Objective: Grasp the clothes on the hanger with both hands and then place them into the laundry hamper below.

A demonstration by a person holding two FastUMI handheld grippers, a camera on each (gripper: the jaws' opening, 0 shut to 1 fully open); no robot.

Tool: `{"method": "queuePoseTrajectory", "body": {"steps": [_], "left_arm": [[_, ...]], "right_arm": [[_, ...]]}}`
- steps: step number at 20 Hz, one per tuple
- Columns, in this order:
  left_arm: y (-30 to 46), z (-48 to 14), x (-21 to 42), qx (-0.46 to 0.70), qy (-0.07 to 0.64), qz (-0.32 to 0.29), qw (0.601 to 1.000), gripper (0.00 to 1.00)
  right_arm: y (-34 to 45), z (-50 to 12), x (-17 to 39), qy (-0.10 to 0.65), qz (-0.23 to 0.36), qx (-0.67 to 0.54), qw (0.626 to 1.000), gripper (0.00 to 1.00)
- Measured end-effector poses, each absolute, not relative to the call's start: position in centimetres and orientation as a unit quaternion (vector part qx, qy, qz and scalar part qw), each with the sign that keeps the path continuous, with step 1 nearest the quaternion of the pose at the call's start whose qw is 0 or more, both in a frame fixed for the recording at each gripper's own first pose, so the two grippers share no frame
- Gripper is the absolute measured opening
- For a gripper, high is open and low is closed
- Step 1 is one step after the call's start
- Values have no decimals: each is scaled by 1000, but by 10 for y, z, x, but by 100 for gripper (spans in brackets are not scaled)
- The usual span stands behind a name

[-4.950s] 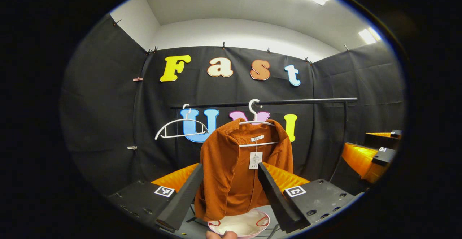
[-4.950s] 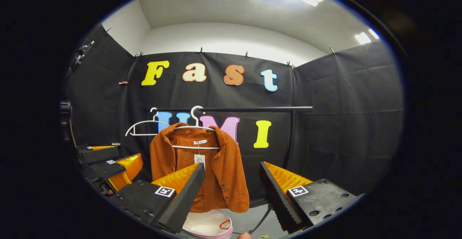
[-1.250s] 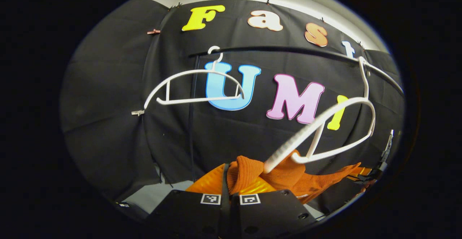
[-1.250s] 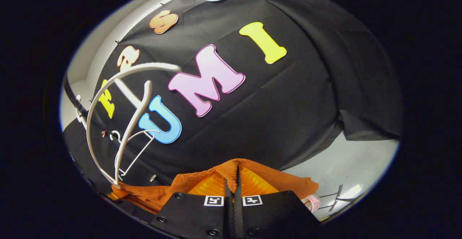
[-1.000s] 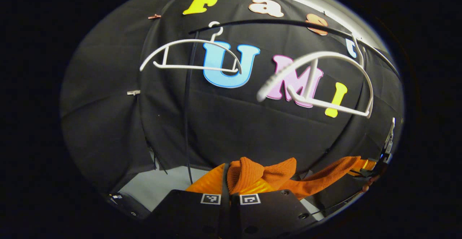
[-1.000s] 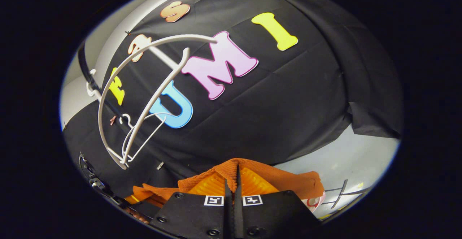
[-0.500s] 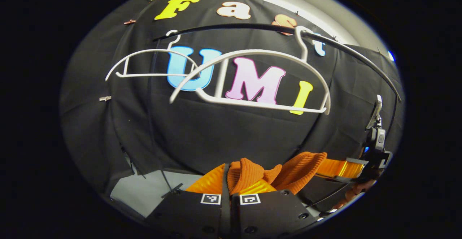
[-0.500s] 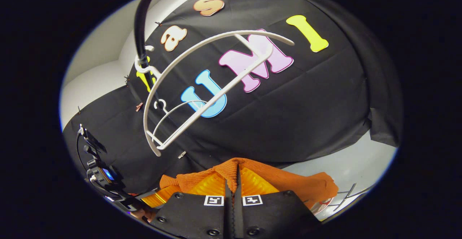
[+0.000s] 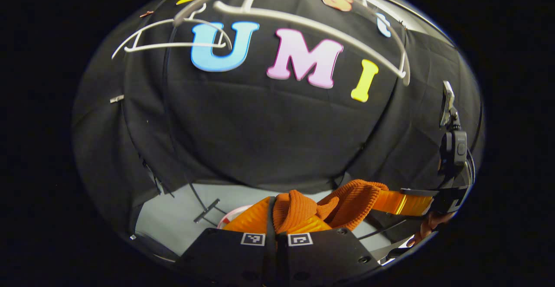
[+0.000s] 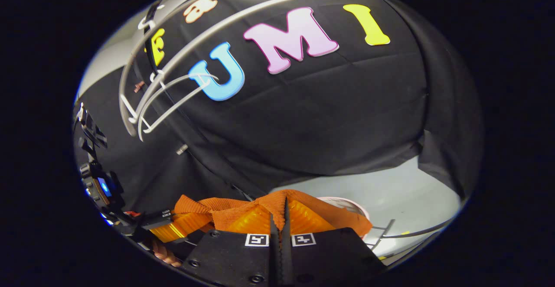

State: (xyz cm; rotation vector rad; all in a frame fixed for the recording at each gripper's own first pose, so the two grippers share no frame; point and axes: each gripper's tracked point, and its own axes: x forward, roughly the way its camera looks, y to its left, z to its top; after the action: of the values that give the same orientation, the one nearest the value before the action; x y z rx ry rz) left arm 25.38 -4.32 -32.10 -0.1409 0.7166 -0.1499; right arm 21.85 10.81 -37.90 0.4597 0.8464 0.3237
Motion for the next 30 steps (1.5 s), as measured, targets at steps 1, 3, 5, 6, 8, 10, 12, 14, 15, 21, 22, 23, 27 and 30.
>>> {"method": "queuePoseTrajectory", "body": {"steps": [1, 3, 5, 6, 8, 10, 12, 14, 15, 21, 22, 23, 27, 30], "left_arm": [[-43, -340, 250, -66, 368, -71, 925, 5], [-39, -377, 240, -58, 404, -64, 911, 5], [-37, -410, 234, -55, 432, -58, 898, 5], [-40, -421, 230, -51, 445, -54, 893, 5], [-34, -445, 217, -30, 466, -47, 883, 5], [-26, -464, 205, -1, 489, -44, 871, 7], [-23, -477, 195, 9, 503, -48, 863, 38], [-23, -483, 193, 3, 504, -49, 862, 92], [-22, -485, 192, -4, 504, -49, 862, 95], [-22, -448, 199, -40, 473, -54, 879, 96], [-22, -440, 195, -46, 467, -55, 881, 96], [-19, -433, 195, -48, 462, -54, 884, 96], [-5, -394, 201, -61, 419, -41, 905, 96], [4, -354, 199, -65, 377, -38, 923, 96]], "right_arm": [[105, -398, 214, 422, 147, 206, 871, 5], [103, -433, 202, 453, 136, 183, 862, 5], [99, -461, 186, 480, 131, 153, 854, 5], [96, -474, 181, 490, 129, 135, 851, 5], [97, -491, 172, 501, 136, 120, 846, 7], [94, -495, 169, 505, 127, 110, 847, 32], [78, -510, 167, 511, 97, 85, 850, 76], [71, -512, 165, 518, 81, 87, 847, 99], [68, -514, 162, 521, 76, 89, 845, 98], [62, -511, 148, 526, 61, 77, 845, 99], [63, -506, 150, 519, 57, 81, 849, 100], [66, -496, 151, 512, 54, 90, 853, 98], [77, -453, 157, 473, 46, 118, 872, 98], [80, -419, 163, 438, 42, 126, 889, 98]]}}
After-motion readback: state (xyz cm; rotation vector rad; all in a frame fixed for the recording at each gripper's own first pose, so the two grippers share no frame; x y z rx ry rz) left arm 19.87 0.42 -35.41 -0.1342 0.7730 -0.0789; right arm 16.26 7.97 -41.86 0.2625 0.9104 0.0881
